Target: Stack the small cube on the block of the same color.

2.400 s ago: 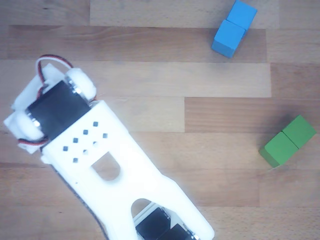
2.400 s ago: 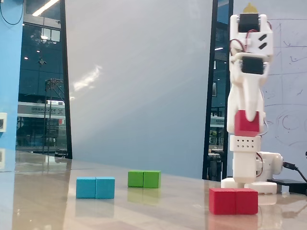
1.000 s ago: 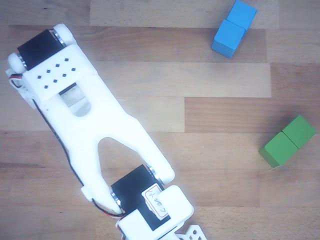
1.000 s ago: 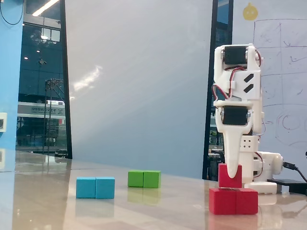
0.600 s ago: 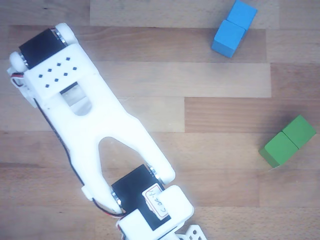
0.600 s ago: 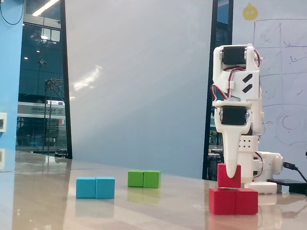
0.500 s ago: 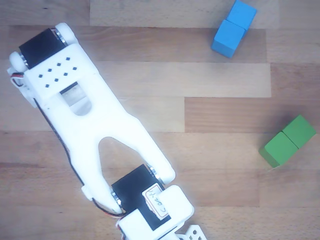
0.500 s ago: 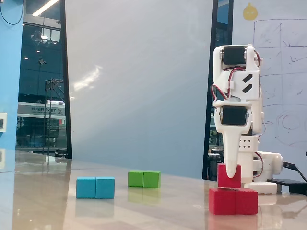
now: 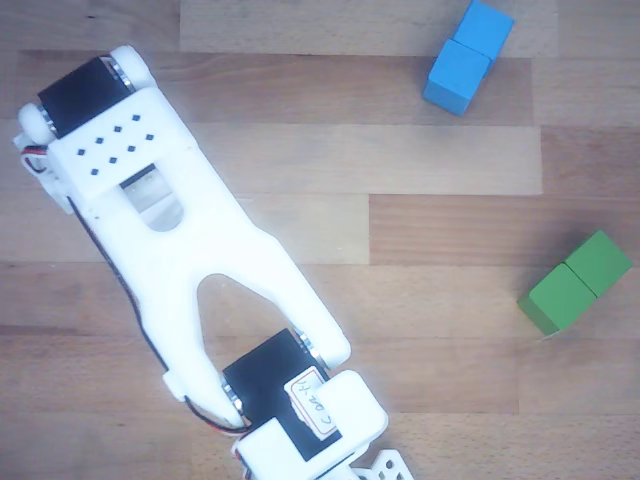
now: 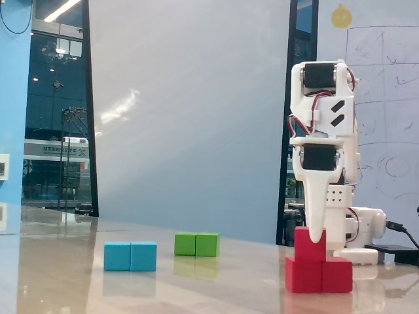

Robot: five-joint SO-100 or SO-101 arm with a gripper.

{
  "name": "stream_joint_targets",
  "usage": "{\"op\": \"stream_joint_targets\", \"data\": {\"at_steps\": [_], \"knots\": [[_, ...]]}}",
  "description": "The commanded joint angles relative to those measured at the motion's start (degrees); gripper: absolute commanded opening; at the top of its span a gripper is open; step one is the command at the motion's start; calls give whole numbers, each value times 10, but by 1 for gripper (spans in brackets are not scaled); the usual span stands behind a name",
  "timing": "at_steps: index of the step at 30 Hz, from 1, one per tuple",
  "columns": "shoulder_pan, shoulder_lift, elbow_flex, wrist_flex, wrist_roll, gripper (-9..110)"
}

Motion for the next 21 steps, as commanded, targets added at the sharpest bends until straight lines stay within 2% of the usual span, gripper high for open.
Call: {"op": "stream_joint_targets", "data": {"at_steps": [1, 5, 11, 21], "knots": [[1, 11, -51, -4, -2, 24], [15, 11, -51, -3, -2, 24], [95, 18, -51, -4, -4, 25], [296, 20, -53, -7, -36, 24]]}}
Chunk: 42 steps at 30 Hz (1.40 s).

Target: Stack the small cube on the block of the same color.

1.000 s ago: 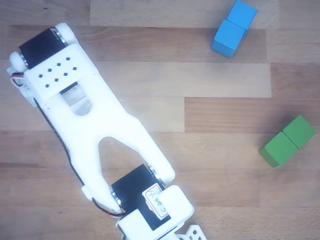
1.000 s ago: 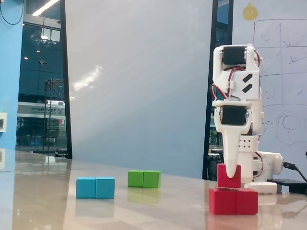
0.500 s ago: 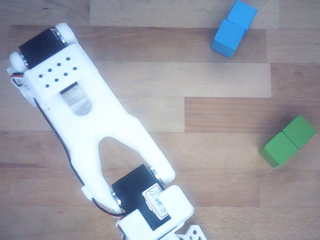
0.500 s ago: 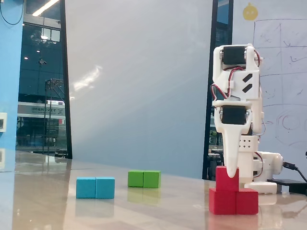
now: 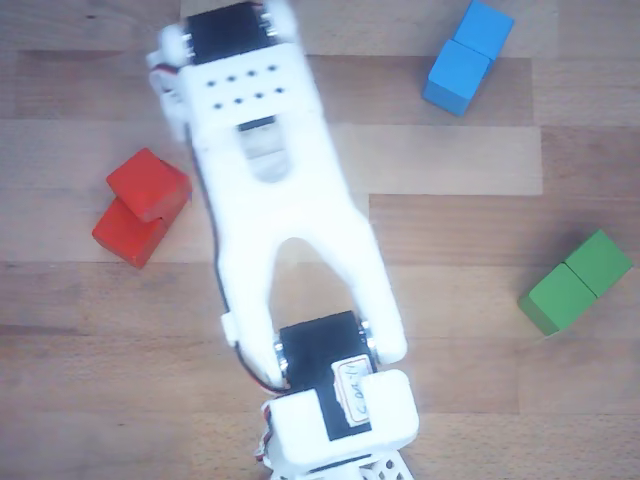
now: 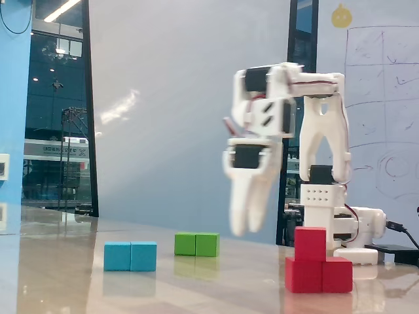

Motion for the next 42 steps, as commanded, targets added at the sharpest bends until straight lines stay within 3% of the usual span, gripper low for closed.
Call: {"op": "stream_joint_targets", "data": {"at_steps": [1, 11, 19, 42], "knots": [[105, 20, -54, -7, -11, 24], [243, 25, -51, -68, -2, 23], [245, 106, 18, -98, -1, 1], [242, 574, 568, -258, -2, 0]]}}
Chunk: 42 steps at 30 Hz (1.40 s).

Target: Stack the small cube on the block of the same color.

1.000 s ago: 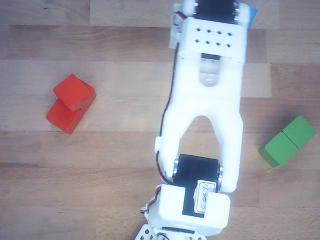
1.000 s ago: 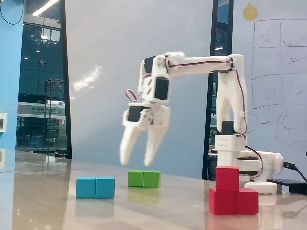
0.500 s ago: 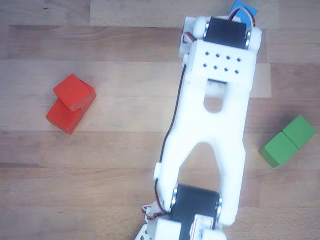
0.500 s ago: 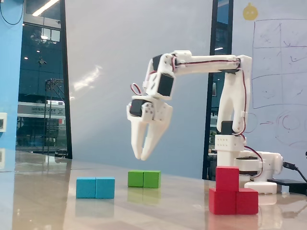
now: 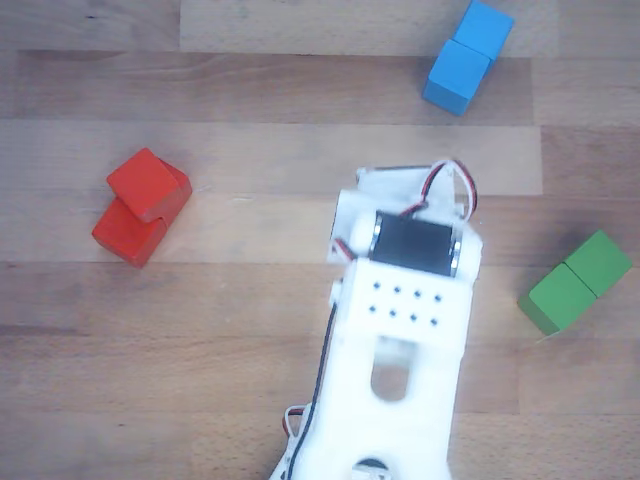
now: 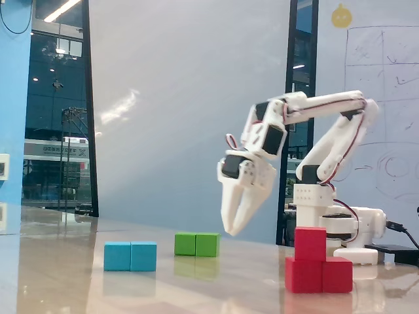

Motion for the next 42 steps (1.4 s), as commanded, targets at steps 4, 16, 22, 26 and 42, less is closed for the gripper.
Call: {"op": "stream_joint_targets", "data": {"at_steps": [4, 16, 22, 26, 42], "knots": [[-1, 157, 87, -16, -4, 0], [-63, 304, 171, 0, 4, 0], [-55, 390, 227, 2, 22, 0], [-48, 433, 233, 22, 79, 0], [-57, 623, 258, 180, 112, 0]]}}
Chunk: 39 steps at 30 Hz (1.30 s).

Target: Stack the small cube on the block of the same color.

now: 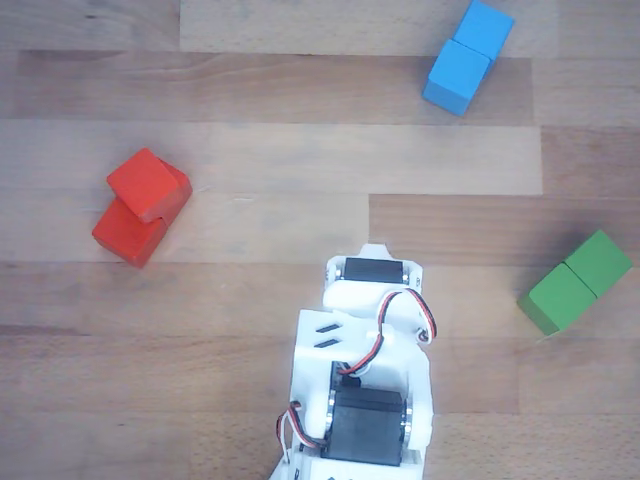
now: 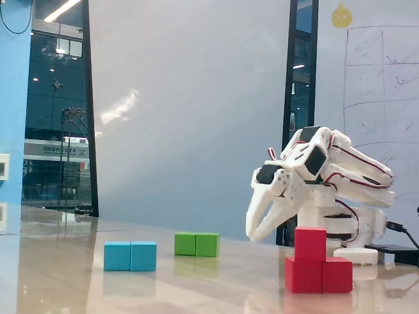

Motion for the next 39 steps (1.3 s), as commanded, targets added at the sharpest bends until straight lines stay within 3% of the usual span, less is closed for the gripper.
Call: {"op": "stream_joint_targets", "data": {"at_steps": [1, 39], "knots": [[-10, 24, -15, 12, 3, 0], [-15, 18, -19, 11, 2, 0]]}}
